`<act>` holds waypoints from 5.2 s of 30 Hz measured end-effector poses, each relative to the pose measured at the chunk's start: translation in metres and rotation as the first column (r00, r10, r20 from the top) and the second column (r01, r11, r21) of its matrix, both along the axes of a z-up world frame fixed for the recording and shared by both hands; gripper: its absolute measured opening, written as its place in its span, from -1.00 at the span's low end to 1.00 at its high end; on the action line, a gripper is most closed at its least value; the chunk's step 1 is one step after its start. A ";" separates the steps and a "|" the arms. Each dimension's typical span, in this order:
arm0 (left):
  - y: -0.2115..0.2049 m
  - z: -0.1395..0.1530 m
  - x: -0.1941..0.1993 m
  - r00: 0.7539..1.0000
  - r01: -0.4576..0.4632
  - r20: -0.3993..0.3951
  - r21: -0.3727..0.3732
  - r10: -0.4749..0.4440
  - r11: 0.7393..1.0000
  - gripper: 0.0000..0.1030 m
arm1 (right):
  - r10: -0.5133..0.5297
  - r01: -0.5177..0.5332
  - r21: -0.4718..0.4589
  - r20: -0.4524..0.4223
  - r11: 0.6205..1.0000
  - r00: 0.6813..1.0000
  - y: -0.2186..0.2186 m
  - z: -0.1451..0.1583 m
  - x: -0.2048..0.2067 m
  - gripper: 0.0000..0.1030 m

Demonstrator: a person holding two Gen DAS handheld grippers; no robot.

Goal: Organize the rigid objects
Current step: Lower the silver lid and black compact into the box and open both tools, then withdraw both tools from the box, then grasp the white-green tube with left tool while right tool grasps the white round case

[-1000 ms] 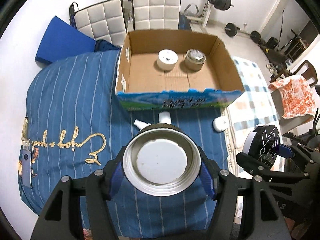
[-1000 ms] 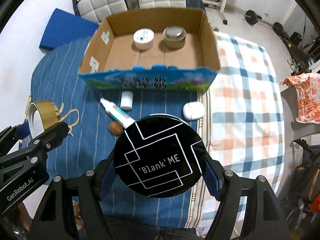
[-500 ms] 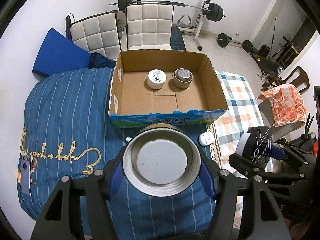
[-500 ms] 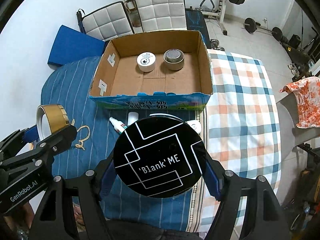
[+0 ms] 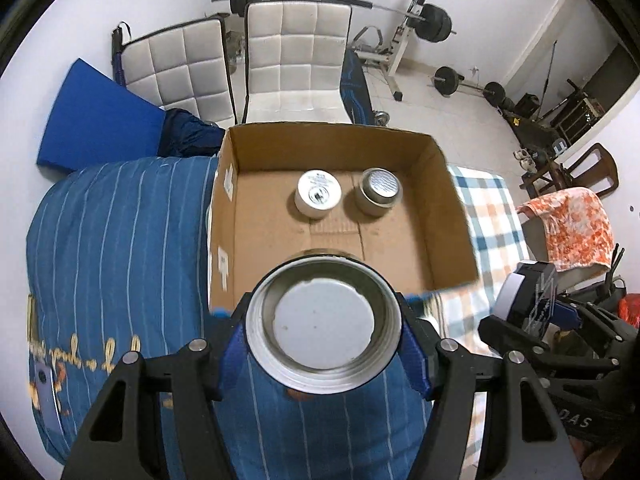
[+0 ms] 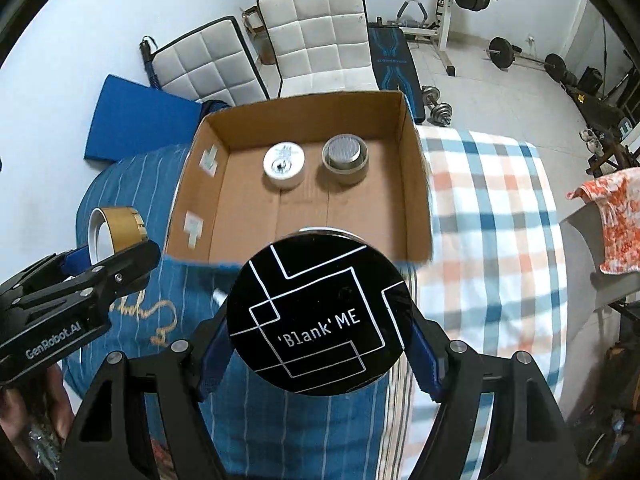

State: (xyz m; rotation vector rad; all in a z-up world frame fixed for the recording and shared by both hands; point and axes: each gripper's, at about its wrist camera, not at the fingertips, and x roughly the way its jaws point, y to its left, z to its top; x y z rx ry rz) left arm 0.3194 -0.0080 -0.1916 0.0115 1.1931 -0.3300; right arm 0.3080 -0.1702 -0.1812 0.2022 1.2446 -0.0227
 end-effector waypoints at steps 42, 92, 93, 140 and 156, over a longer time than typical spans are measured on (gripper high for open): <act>-0.037 -0.180 0.201 0.917 0.005 -0.389 0.224 0.084 0.975 0.32 | -0.042 0.002 -0.085 -0.472 0.996 0.881 -0.024 -0.264 0.203 0.50; 0.015 0.007 0.001 0.985 -0.120 0.131 0.087 0.108 0.989 0.97 | 0.022 -0.016 -0.147 0.035 0.989 0.999 0.003 -0.023 0.035 1.00; 0.016 0.014 -0.006 0.984 -0.123 0.135 0.076 0.112 0.990 0.97 | 0.022 -0.015 -0.141 0.050 0.990 0.998 0.001 -0.014 0.027 1.00; -0.006 -0.245 -0.011 0.877 -0.174 -0.421 0.173 0.233 0.969 -0.25 | -0.181 0.178 -0.038 -0.344 0.983 0.922 -0.070 -0.254 0.001 0.19; -0.100 -0.257 -0.105 0.907 0.056 -0.420 0.193 0.031 0.980 -0.20 | -0.111 0.129 0.009 -0.449 0.992 0.886 -0.078 -0.270 -0.095 0.20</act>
